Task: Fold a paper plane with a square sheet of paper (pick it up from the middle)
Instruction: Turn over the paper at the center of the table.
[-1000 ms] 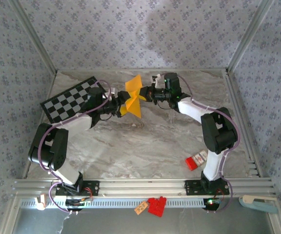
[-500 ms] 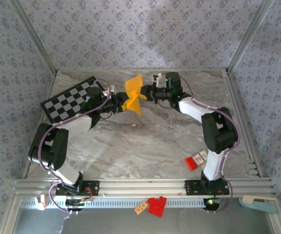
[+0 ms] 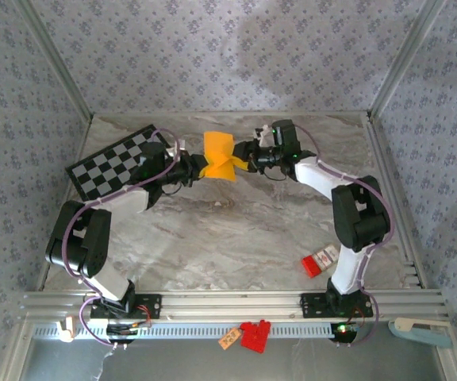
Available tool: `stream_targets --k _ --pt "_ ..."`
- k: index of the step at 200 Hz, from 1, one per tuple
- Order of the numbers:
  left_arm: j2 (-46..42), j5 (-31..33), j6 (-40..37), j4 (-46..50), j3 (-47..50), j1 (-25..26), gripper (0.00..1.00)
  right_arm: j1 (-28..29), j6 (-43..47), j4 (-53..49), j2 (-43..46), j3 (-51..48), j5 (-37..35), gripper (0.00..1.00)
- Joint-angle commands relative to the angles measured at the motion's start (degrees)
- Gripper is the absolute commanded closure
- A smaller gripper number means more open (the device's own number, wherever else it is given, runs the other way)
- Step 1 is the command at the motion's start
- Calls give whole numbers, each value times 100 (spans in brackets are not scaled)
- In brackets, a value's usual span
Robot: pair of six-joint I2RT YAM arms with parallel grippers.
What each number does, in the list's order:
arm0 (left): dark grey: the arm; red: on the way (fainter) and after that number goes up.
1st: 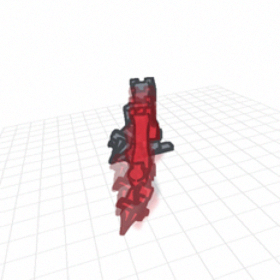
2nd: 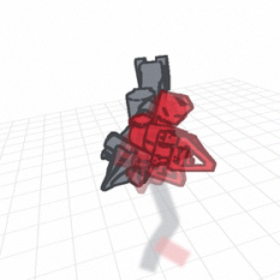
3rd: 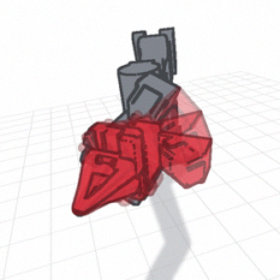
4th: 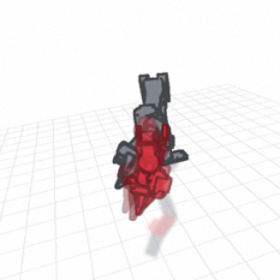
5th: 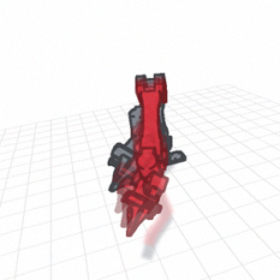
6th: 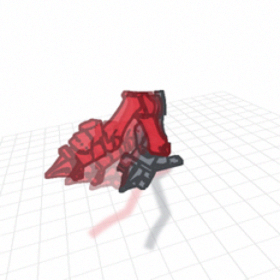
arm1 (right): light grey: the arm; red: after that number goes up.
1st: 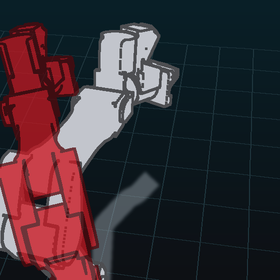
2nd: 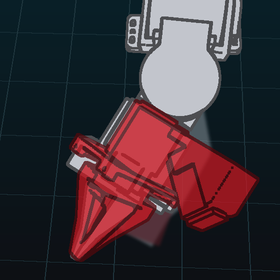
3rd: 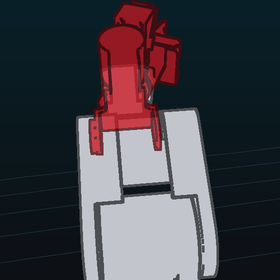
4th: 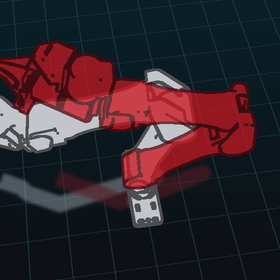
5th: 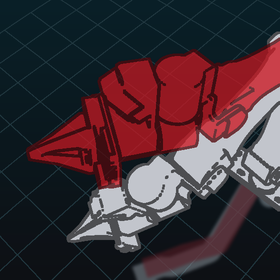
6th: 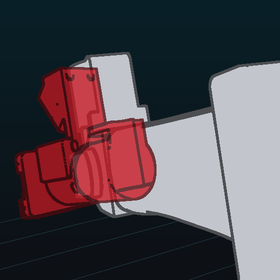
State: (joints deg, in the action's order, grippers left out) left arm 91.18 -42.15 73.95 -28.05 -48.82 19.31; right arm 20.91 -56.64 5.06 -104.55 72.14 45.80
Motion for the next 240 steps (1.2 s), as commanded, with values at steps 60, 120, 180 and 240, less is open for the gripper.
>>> stream_targets --k 60,120,180,240 --pt "87 3961 -3523 7173 -2585 519 90 -483 2015 -2749 1018 158 -2576 54" --pt "1174 6729 -3697 9131 -3995 1336 90 -542 2016 -2952 1183 46 -3130 54" --pt "2330 6547 -3439 9165 -4532 1966 89 -591 1624 -2564 1295 -590 -3205 54" --pt "2222 3878 -3332 7511 -4038 1804 57 -577 1378 -2398 1232 -876 -3156 55"
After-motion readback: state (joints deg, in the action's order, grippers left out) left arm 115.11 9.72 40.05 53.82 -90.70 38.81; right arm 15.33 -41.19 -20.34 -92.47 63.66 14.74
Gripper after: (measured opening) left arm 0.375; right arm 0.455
